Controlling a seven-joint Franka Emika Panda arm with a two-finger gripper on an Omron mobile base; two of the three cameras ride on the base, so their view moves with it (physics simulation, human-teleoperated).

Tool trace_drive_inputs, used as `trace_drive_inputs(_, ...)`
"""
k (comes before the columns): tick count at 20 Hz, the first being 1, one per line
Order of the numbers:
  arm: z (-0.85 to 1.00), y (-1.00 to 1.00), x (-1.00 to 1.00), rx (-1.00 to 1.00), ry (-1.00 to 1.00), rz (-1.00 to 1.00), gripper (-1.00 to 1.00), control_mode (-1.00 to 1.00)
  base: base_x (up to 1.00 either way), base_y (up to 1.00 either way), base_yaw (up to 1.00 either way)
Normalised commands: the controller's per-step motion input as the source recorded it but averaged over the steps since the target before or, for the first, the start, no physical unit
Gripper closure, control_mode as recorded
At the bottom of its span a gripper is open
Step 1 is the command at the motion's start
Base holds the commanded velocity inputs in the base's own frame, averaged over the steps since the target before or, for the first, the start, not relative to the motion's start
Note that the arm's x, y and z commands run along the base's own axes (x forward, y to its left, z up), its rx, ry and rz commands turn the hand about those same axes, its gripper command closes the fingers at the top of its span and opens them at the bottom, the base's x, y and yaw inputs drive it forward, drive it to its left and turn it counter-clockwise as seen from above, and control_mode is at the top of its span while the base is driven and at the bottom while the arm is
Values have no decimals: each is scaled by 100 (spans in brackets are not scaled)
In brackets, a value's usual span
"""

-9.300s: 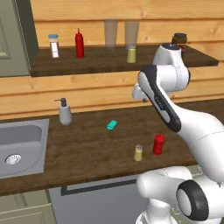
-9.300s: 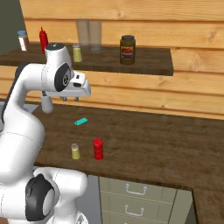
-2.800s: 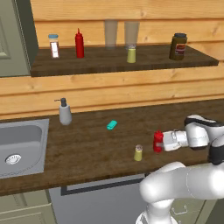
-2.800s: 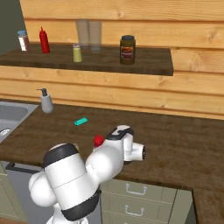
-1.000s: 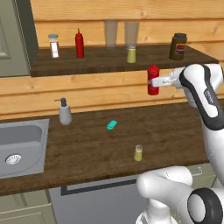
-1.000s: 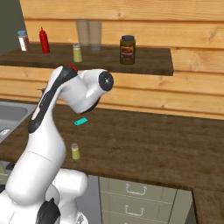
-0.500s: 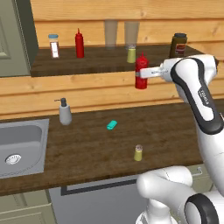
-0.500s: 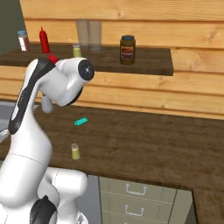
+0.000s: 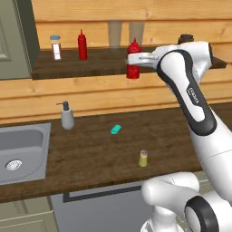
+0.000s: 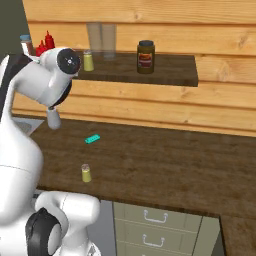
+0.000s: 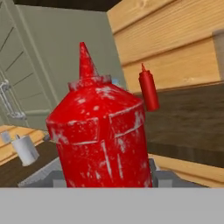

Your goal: Put the shaker and condiment bottle from the counter next to their counterparts in the cabinet.

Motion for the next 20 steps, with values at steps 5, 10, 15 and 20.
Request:
trace_drive_inputs(5,32,42,5,0,2,-18,100,-100,0,0,0)
trace_drive_inputs(10,21,24,11,-16,-6,-28,100,-100,0,0,0)
trace_drive_inputs(15,3,32,9,-30,-17,-28,100,-100,0,0,0)
trace_drive_inputs(20,0,15,47,-2,0,-5,100,-100,0,0,0)
